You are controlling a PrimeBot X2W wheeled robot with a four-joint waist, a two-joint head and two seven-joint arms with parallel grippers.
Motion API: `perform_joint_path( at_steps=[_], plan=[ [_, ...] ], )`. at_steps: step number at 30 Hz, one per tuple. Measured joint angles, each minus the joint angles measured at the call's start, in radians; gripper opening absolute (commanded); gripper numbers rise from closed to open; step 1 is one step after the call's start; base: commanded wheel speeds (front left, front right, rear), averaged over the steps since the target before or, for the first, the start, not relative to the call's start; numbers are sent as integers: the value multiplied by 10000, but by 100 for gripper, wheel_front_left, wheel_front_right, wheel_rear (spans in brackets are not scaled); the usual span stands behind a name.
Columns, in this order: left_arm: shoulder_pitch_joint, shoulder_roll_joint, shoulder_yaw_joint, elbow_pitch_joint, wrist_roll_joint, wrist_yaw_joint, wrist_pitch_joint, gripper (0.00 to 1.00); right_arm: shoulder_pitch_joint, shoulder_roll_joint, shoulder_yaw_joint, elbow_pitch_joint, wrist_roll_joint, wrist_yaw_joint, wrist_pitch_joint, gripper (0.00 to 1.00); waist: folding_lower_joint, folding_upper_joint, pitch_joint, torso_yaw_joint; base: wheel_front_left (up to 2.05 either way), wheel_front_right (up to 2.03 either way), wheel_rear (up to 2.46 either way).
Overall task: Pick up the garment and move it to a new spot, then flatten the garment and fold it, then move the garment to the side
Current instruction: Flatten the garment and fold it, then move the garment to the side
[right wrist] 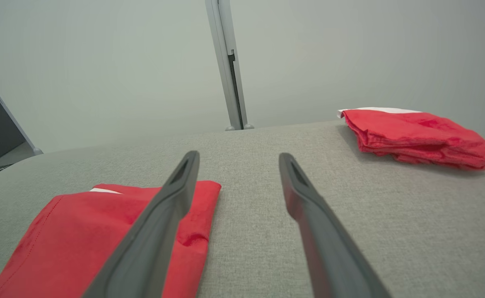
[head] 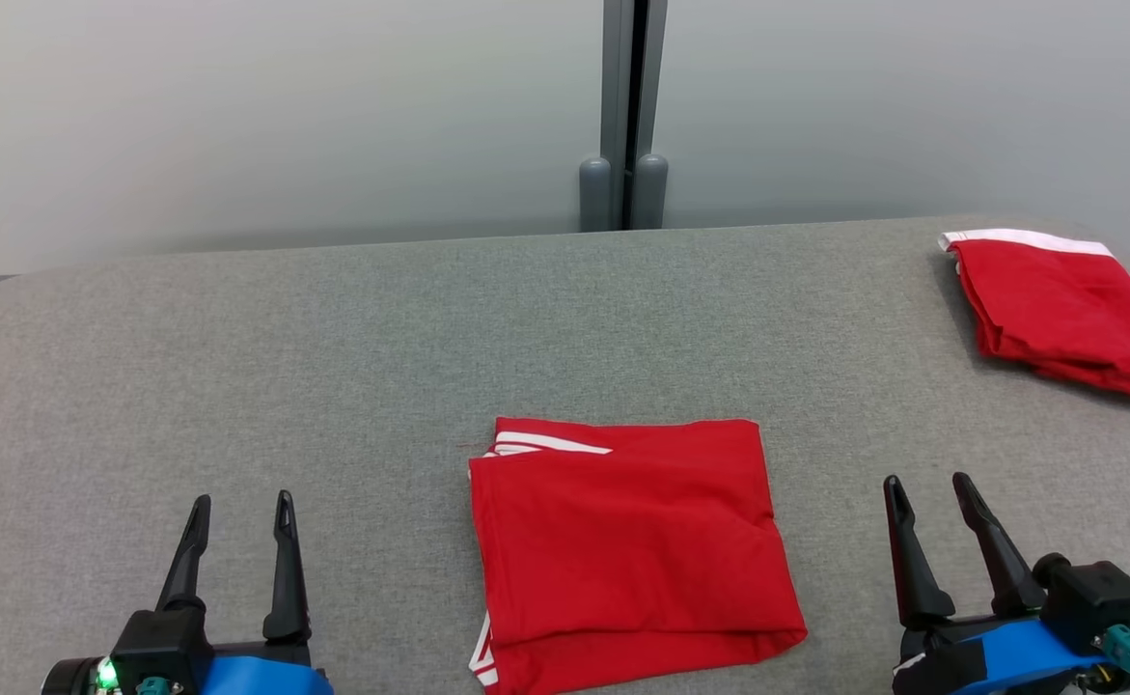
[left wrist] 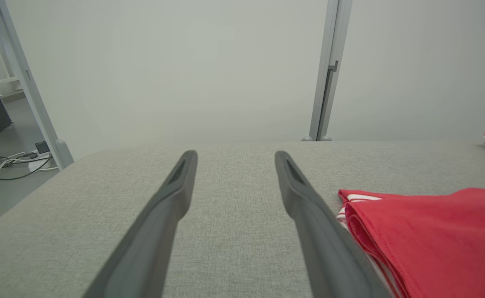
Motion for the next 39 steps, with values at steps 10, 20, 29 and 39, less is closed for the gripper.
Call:
perform_joint_path(
  at_steps=[10,20,29,39],
  plan=[
    [-17,67,-33,65,-31,63,0,100,104,86,19,-203,-165,0,265,100,0,0,20,72,0,0,0],
    [-19,125,-63,81,-104,140,0,100,181,142,19,-240,-190,0,384,100,0,1,27,65,0,0,0],
    [-99,148,-102,107,-182,157,0,100,21,159,-4,-257,-228,0,387,100,0,1,73,156,0,0,0],
    [-278,142,-282,90,-207,188,0,100,-1791,192,543,151,-309,0,1227,100,1,2,259,353,0,0,0]
  ],
)
